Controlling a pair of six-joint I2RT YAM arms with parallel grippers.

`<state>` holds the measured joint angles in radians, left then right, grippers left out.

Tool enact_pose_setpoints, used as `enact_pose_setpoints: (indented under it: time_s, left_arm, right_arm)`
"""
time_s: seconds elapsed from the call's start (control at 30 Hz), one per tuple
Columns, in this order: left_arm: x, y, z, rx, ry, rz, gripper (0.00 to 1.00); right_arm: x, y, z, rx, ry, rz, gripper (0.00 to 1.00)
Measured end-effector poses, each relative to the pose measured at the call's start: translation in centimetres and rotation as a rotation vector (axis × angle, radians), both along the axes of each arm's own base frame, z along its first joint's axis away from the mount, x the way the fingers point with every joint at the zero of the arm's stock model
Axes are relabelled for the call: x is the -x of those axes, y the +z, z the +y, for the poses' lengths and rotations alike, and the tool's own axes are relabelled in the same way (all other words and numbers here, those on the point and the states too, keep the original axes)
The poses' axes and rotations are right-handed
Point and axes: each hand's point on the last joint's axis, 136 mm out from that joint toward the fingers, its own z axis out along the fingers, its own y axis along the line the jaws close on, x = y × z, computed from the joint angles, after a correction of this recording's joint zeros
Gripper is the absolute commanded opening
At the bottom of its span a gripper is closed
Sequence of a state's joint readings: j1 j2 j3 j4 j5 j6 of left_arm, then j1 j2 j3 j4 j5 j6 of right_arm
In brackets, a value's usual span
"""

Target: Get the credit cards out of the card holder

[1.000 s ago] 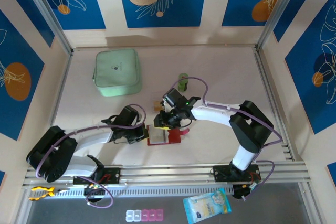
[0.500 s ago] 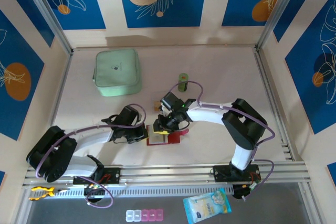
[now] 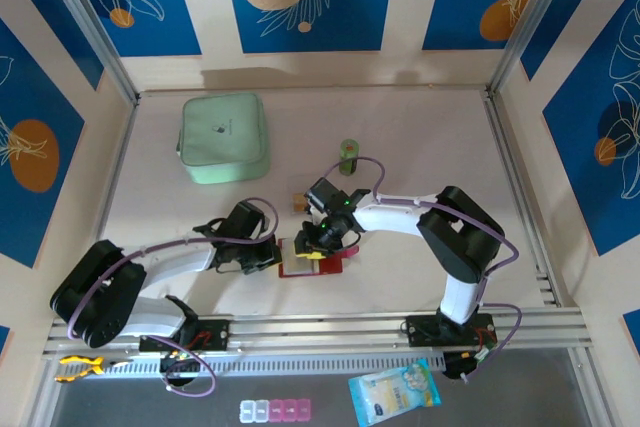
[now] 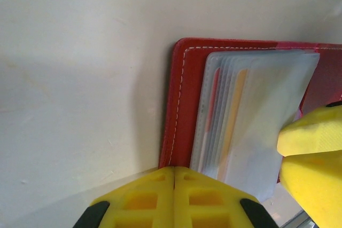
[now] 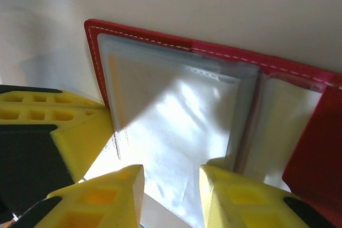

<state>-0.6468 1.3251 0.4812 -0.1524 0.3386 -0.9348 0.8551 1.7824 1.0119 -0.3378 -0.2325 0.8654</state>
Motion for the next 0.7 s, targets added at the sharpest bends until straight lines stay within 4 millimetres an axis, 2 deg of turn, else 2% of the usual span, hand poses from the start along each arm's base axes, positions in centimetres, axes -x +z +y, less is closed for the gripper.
enact_pose_setpoints:
  time_s: [0.27, 0.53, 0.6, 0.7]
  left_arm:
    - [-0.2, 0.2, 0.0, -0.015, 0.002, 0.006, 0.04]
    - [-1.0, 1.5, -0.1, -0.034, -0.012, -0.023, 0.06]
    - [-1.2, 2.1, -0.3, -0.026, -0.013, -0.039, 0.08]
    - [-1.7, 3.1, -0.7, 0.002, -0.014, -0.066, 0.18]
  right_arm:
    - [-0.1, -0.3, -0.8, 0.014, -0.016, 0.002, 0.35]
    - [-0.1, -0.6, -1.0, 0.013, -0.02, 0.003, 0.35]
    - [-0.1, -0.7, -1.1, 0.013, -0.02, 0.003, 0.35]
    - [0.0, -0.7, -1.0, 0.005, -0.02, 0.001, 0.35]
